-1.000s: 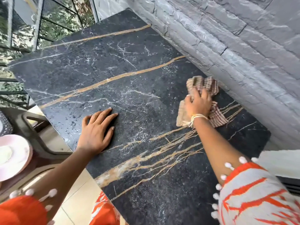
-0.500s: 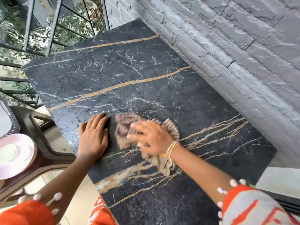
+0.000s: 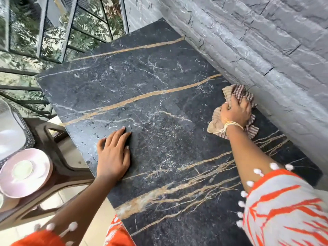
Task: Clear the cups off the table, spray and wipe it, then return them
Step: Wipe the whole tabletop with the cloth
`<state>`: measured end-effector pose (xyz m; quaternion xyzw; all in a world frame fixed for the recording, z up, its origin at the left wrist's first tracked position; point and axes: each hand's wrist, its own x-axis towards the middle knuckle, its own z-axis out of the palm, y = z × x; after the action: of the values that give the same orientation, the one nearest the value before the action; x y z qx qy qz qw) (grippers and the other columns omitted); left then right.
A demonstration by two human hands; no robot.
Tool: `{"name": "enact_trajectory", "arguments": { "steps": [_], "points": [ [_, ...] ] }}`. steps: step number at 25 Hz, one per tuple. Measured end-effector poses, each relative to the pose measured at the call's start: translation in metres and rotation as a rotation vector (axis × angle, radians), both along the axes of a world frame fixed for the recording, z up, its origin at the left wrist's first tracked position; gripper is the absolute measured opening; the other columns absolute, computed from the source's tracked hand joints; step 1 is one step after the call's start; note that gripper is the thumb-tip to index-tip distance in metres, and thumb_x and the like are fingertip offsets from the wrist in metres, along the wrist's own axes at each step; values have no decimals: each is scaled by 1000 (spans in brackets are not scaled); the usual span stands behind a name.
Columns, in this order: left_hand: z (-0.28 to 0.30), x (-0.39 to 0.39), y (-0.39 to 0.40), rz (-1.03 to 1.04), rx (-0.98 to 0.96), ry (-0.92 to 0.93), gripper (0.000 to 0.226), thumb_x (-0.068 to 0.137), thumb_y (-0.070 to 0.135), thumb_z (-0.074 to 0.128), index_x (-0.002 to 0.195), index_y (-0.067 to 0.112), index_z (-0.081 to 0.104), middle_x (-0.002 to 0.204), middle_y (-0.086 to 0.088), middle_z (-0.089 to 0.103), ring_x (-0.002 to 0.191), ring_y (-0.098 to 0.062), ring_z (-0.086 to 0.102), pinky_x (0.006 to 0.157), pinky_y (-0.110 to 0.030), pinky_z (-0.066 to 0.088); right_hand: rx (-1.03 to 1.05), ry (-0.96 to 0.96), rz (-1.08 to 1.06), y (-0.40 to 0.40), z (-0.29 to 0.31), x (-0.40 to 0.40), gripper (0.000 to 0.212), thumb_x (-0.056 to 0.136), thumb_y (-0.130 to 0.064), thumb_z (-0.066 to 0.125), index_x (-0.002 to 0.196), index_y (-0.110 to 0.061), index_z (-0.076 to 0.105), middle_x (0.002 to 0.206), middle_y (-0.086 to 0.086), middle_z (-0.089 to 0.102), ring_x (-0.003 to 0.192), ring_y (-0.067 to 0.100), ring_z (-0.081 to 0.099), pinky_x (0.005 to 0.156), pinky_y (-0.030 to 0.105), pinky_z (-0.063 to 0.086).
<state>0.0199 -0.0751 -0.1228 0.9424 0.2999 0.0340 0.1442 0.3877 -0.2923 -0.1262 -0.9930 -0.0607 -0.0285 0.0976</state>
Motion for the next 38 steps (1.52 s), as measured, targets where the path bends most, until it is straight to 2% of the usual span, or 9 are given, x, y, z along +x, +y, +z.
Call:
{"name": "enact_trajectory", "arguments": {
  "steps": [5,7,11,15,17,22,29,32,38],
  "points": [
    [8,5,28,-24,-65,-87,41,86,26,45,125,23,54,134,5,54,116,-22,51,89,-37,34,-6,-71,521,95,10,-83,39,83,-32,45,119,-28,59,131,11,51,118,34,44,96,48,43],
    [10,8,65,-34,-70,-131,40,87,23,41,123,16,56,130,-5,55,112,-31,54,91,-41,41,2,-39,775,129,12,-142,40,86,-34,47,125,-31,56,137,8,47,124,31,41,103,49,40],
    [10,8,148,164,-56,-17,44,95,18,48,139,21,46,150,-5,39,134,-29,40,105,-51,32,19,88,1287,148,9,-256,45,87,-37,50,131,-33,53,147,10,42,136,35,33,114,49,26],
    [5,29,188,28,-72,162,51,99,38,42,149,35,29,160,3,19,148,-20,17,114,-53,16,48,122,1714,141,2,-272,46,84,-35,55,130,-33,57,143,8,48,133,32,41,108,49,34],
    [2,46,196,-31,-40,179,52,99,45,37,149,37,25,161,4,15,148,-20,13,114,-53,13,60,86,1651,153,-5,-229,47,84,-36,53,131,-36,56,144,5,48,133,29,43,106,49,38],
    [1,92,205,-220,80,174,64,91,57,15,149,34,26,160,0,21,147,-22,21,110,-52,21,-82,-11,1014,158,-1,-55,47,87,-38,45,133,-38,49,147,4,41,123,29,49,86,47,54],
    [-14,94,211,-230,135,107,55,98,52,18,151,41,15,161,8,12,149,-14,12,116,-49,12,-55,-10,141,98,-2,46,50,90,-41,41,138,-28,49,149,14,35,134,38,34,111,52,31],
    [-13,95,210,-212,115,63,52,99,50,22,150,42,16,161,10,12,148,-12,12,117,-48,11,-35,-60,214,132,3,18,42,90,-32,45,130,-25,56,143,15,42,132,37,35,111,50,30],
    [-11,84,219,-209,-1,-10,55,91,36,27,144,27,37,158,0,26,145,-19,25,117,-46,16,-57,14,887,230,6,-123,39,92,-39,42,128,-30,55,144,9,44,132,33,40,106,52,39]
  ]
}}
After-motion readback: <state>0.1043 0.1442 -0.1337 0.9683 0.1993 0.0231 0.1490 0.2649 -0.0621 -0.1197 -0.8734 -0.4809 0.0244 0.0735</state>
